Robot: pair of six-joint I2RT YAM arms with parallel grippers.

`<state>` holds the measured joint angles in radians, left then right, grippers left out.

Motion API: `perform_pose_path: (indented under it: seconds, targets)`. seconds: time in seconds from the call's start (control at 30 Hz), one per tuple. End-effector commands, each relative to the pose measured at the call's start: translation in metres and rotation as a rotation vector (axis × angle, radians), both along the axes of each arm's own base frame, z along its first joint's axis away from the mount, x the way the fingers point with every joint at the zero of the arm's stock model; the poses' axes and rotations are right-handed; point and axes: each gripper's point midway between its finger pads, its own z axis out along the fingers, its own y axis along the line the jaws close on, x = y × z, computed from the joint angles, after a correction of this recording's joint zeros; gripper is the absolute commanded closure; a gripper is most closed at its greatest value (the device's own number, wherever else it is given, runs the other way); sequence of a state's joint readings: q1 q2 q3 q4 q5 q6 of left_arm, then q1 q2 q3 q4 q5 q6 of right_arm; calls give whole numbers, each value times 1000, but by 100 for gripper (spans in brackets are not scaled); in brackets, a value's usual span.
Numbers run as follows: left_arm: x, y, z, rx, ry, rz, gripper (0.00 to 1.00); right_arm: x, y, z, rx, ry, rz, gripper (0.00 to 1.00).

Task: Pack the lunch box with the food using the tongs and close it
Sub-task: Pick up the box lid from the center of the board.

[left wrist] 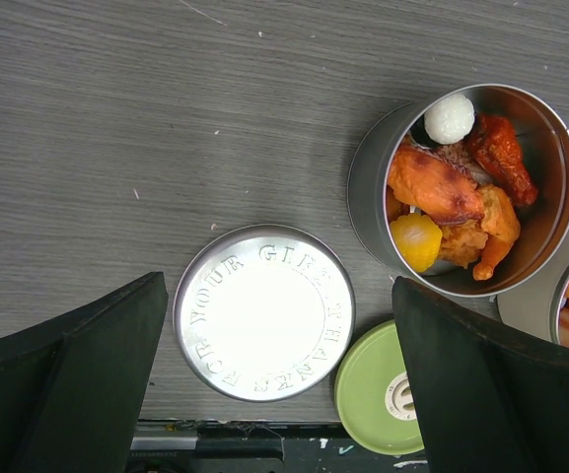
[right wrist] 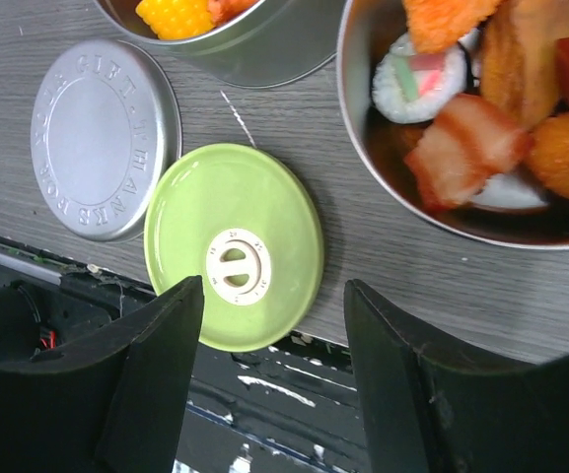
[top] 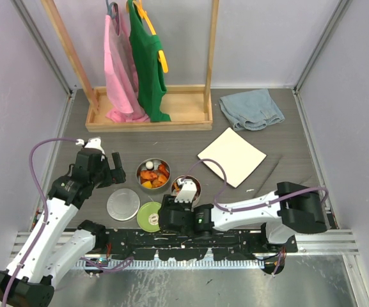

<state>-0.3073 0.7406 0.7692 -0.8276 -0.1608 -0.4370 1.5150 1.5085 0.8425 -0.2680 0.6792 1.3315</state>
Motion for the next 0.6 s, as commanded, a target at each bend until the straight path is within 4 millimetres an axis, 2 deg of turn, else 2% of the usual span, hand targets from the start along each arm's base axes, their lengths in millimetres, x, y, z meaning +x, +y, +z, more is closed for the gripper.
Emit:
perform_pose_path:
  seconds: [0.0,0.2,0.3,0.57]
  targets:
    - [8,-1,10,-12,-44,10,2,4,21,15,17,-8,-32,37]
    - [7,0,10,-10,-43,10,2,-1,28,-3,-80,26,-22,42]
    - [7,-1,11,-13,-46,7,2,-2,30,-4,-92,33,-20,44]
    - [8,-2,9,-14,-38,3,2,-7,17,-17,-98,94,-79,47]
